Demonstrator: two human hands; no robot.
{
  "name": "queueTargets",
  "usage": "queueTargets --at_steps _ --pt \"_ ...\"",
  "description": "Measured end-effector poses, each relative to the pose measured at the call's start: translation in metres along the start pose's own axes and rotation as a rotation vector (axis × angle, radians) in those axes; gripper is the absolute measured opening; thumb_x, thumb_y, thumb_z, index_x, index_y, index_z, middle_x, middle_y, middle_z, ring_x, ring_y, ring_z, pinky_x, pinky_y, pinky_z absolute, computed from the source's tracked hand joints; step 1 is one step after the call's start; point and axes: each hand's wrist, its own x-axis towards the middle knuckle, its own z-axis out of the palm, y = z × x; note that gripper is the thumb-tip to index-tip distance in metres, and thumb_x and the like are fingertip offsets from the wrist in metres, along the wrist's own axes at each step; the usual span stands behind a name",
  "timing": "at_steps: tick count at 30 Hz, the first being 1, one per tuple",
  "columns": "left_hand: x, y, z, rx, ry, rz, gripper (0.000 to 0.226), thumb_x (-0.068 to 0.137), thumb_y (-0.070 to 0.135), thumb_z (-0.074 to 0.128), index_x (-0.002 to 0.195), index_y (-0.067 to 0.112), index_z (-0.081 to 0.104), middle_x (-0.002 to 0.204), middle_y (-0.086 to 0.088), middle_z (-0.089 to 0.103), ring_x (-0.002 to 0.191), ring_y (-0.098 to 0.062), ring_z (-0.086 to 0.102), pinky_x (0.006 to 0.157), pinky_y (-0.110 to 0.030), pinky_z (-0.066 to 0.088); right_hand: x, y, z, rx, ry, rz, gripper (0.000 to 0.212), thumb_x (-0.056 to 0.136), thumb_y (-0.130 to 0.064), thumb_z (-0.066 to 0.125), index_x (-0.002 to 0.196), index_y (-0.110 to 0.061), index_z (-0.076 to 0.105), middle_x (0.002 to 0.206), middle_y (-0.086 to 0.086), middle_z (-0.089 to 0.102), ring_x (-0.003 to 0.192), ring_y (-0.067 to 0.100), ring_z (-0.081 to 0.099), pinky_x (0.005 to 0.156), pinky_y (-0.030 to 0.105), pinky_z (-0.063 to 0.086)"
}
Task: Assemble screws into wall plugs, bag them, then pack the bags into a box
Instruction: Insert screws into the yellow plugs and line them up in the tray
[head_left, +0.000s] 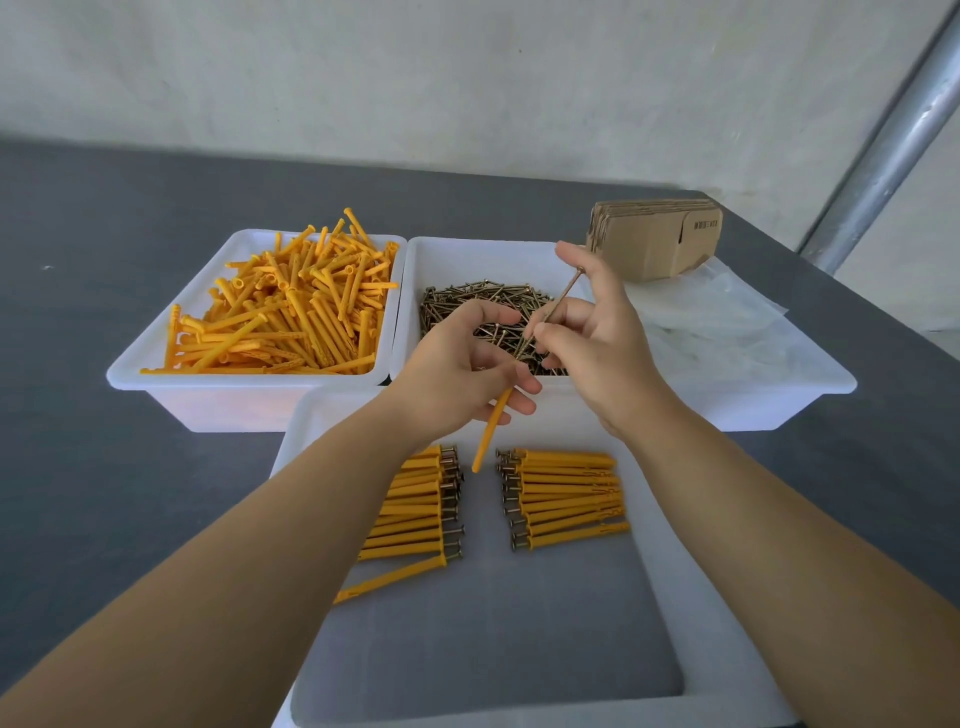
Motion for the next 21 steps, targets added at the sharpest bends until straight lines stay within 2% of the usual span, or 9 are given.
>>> queueTargets --at_steps 5,7,9,11,14,18,21 --pt "0.001 0.001 0.0 -0.011 0.003 0.011 0.043 0.096 0.004 0.06 0.133 0.016 0.042 0.089 -0.009 0.076 0.079 -0.023 0.075 0.066 -0.034 0.061 -0.001 0.001 -0.003 -0.014 -0.028 -0.005 0.065 0.088 0.002 0.057 0.139 -0.035 0.04 0.079 -0.001 0.072 0.081 0.009 0.067 0.085 0.038 0.055" --pt "0.001 0.001 -0.001 -0.033 0.014 0.013 0.043 0.096 0.004 0.06 0.133 0.015 0.042 0.089 -0.01 0.076 0.08 -0.024 0.074 0.066 -0.034 0.061 -0.003 0.0 -0.001 -0.023 -0.097 -0.027 0.06 0.09 0.0 0.058 0.138 -0.033 0.043 0.08 0.0 0.071 0.078 0.011 0.067 0.079 0.035 0.057" --pt "0.0 0.001 -0.002 -0.053 0.036 0.023 0.044 0.095 0.003 0.06 0.134 0.015 0.043 0.089 -0.011 0.076 0.082 -0.023 0.074 0.065 -0.032 0.061 -0.004 -0.002 0.002 -0.01 -0.137 -0.023 0.045 0.092 -0.012 0.055 0.134 -0.028 0.055 0.09 -0.004 0.068 0.079 0.007 0.065 0.071 0.027 0.055" --pt "0.0 0.002 -0.003 -0.032 0.06 0.05 0.046 0.094 0.005 0.062 0.135 0.016 0.045 0.089 -0.008 0.076 0.084 -0.018 0.073 0.064 -0.026 0.058 -0.003 -0.004 0.002 0.024 -0.069 0.023 0.038 0.09 -0.03 0.05 0.126 -0.034 0.063 0.106 -0.009 0.065 0.084 0.001 0.063 0.07 0.024 0.052" --pt "0.0 0.004 -0.003 0.018 0.054 0.104 0.035 0.093 0.007 0.065 0.127 0.013 0.057 0.09 -0.005 0.077 0.075 -0.004 0.066 0.061 -0.011 0.047 0.0 -0.006 -0.002 0.092 0.151 0.096 0.038 0.084 -0.041 0.049 0.118 -0.034 0.066 0.101 -0.011 0.065 0.08 0.005 0.061 0.064 0.026 0.048" --pt "-0.003 0.005 0.004 0.062 -0.042 0.11 0.012 0.088 0.0 0.069 0.098 0.006 0.068 0.089 -0.009 0.074 0.079 -0.015 0.069 0.059 -0.022 0.054 0.001 -0.001 -0.009 0.074 0.286 0.135 0.044 0.081 -0.04 0.048 0.12 -0.027 0.064 0.097 -0.009 0.066 0.071 0.006 0.061 0.06 0.025 0.047" --pt "-0.005 0.004 0.016 0.134 -0.097 0.106 0.013 0.083 -0.009 0.069 0.087 0.003 0.066 0.084 -0.015 0.066 0.072 -0.021 0.073 0.063 -0.03 0.06 0.002 0.001 -0.011 0.06 0.314 0.126 0.038 0.083 -0.038 0.048 0.115 -0.027 0.064 0.094 -0.009 0.066 0.068 0.006 0.06 0.059 0.026 0.047"
